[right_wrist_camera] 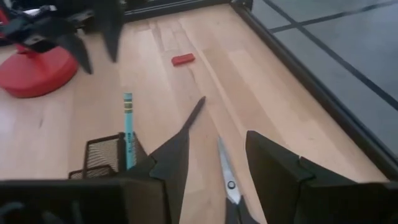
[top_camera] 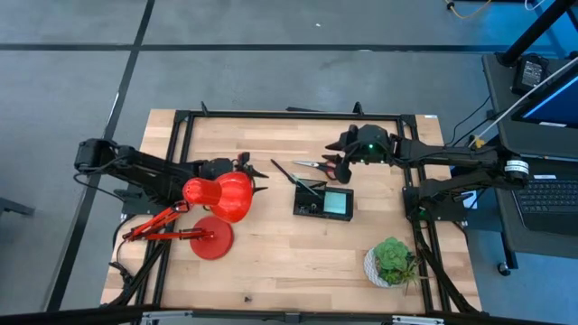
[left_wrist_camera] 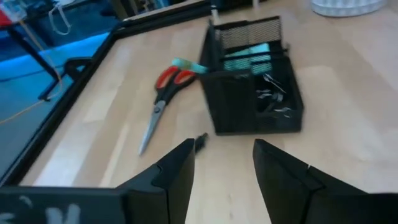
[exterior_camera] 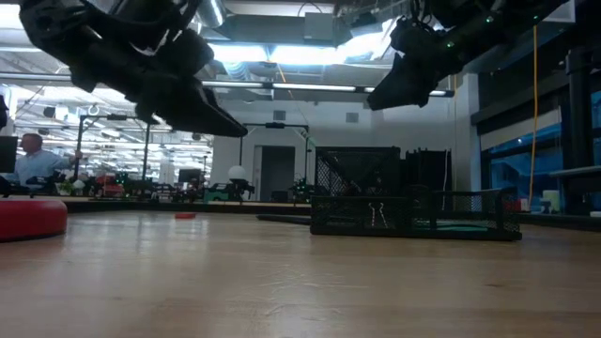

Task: Pick and place office supplies into organizer
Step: Put the black pen into the black desk organizer

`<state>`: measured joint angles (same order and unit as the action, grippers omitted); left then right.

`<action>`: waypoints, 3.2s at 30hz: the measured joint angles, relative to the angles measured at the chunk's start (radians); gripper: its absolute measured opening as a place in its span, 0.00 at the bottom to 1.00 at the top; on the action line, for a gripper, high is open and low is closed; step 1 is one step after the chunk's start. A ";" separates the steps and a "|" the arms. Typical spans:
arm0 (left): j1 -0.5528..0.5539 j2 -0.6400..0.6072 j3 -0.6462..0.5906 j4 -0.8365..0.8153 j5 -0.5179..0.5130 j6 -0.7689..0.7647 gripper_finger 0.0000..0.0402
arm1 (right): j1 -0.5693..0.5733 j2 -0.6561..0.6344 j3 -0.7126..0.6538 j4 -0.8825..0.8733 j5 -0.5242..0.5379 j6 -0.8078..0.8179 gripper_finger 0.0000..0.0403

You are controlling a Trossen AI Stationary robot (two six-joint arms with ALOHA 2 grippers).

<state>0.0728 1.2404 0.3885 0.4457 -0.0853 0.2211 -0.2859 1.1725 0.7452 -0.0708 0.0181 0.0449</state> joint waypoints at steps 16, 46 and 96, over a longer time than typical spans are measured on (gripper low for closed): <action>0.232 0.372 0.228 -0.002 0.303 0.158 0.38 | 0.000 0.000 0.000 -0.017 -0.016 -0.028 0.40; 0.297 0.659 0.508 -0.204 0.473 0.409 0.38 | 0.000 0.001 0.000 -0.073 -0.015 -0.024 0.40; 0.317 0.782 0.716 -0.517 0.528 0.521 0.35 | 0.000 0.001 0.001 -0.073 -0.014 -0.026 0.40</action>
<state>0.3897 2.0228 1.1043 -0.0712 0.4432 0.7422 -0.2863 1.1732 0.7460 -0.1436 0.0036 0.0192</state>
